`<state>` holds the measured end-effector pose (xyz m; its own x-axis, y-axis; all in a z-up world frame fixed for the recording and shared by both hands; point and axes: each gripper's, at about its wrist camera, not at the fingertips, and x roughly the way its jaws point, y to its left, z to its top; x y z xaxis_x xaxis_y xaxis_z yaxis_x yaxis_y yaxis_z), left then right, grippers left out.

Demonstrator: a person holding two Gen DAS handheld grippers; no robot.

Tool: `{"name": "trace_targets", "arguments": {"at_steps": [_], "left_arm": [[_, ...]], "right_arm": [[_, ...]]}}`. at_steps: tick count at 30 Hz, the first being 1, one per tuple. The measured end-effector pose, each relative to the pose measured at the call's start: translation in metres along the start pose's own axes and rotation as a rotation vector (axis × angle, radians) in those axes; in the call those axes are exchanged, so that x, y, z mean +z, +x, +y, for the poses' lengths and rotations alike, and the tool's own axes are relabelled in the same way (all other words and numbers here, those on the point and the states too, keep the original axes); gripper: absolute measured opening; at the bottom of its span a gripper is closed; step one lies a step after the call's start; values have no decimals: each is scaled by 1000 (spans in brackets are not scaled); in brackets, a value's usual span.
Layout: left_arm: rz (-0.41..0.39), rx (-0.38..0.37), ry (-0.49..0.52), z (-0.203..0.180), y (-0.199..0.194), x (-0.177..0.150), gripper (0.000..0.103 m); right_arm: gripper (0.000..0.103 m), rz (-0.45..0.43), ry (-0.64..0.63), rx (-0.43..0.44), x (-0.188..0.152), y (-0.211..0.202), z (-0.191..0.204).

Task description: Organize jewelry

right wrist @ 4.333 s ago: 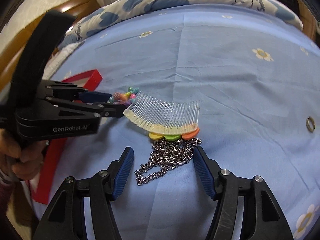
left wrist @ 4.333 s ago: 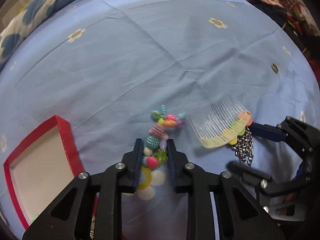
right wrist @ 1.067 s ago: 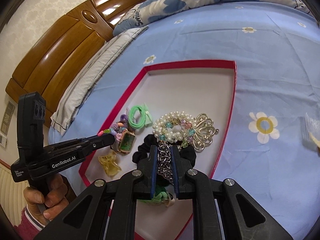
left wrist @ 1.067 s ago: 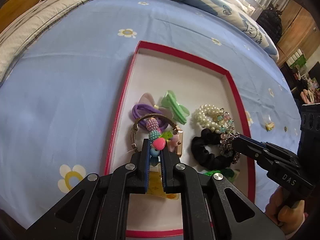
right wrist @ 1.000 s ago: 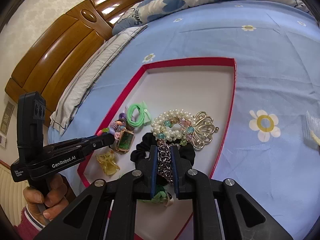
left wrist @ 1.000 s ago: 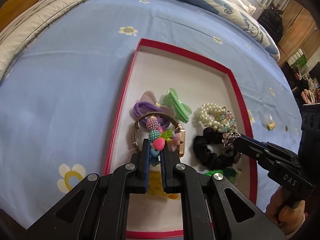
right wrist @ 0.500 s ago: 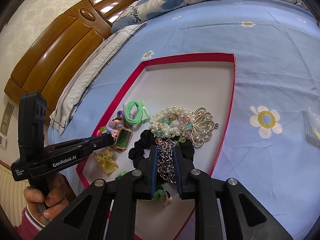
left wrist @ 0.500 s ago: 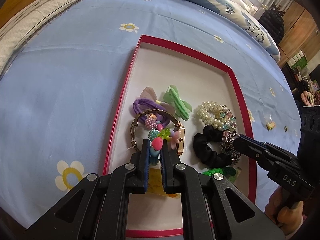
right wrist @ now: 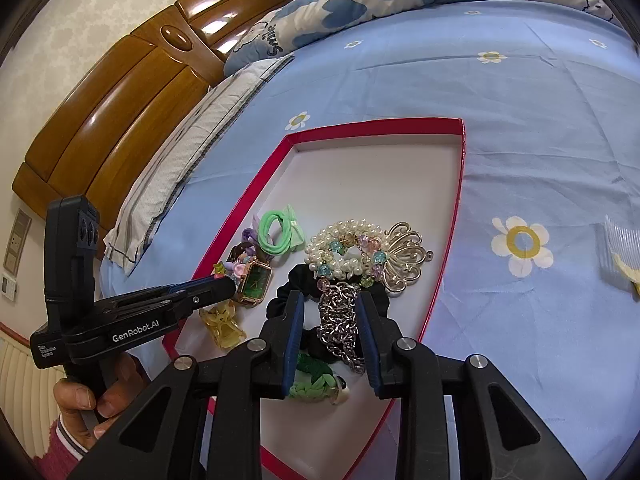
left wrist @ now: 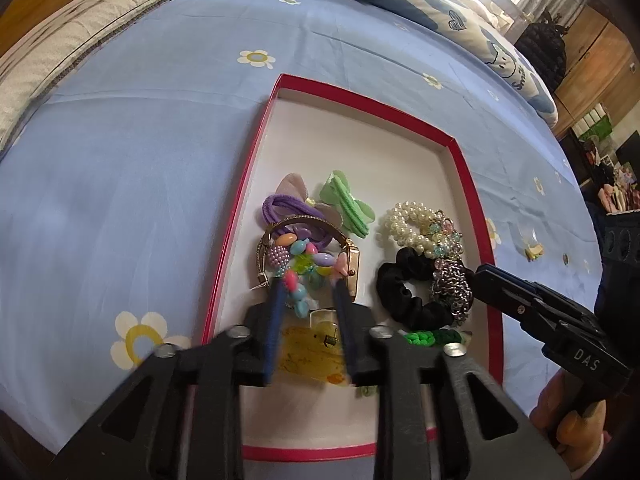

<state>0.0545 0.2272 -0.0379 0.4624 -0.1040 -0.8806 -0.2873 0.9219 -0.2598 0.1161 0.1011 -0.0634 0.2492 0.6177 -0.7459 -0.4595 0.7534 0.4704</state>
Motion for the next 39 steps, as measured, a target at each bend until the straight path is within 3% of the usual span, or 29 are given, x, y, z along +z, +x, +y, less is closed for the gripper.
{"name": "trace_targets", "arguments": {"at_steps": [6, 10, 13, 20, 24, 32, 39], "left_arm": [[-20, -23, -9, -3, -13, -3, 41], [-36, -36, -18, -5, -24, -6, 60], [-42, -36, -25, -5, -31, -9, 76], [-57, -38, -75, 2, -46, -21, 78], [-85, 18, -76, 1, -60, -30, 79], [-121, 93, -33, -10, -84, -44, 84], [-171, 129, 16, -25, -109, -48, 90]], "right_arm": [[44, -24, 4, 6, -2, -11, 3], [50, -48, 16, 19, -3, -22, 2], [60, -70, 21, 24, -5, -31, 1], [76, -103, 41, 42, -13, -48, 0], [86, -139, 33, 44, -20, -61, 3], [87, -149, -41, -6, -30, -79, 17], [95, -147, -152, -65, -33, -103, 42]]}}
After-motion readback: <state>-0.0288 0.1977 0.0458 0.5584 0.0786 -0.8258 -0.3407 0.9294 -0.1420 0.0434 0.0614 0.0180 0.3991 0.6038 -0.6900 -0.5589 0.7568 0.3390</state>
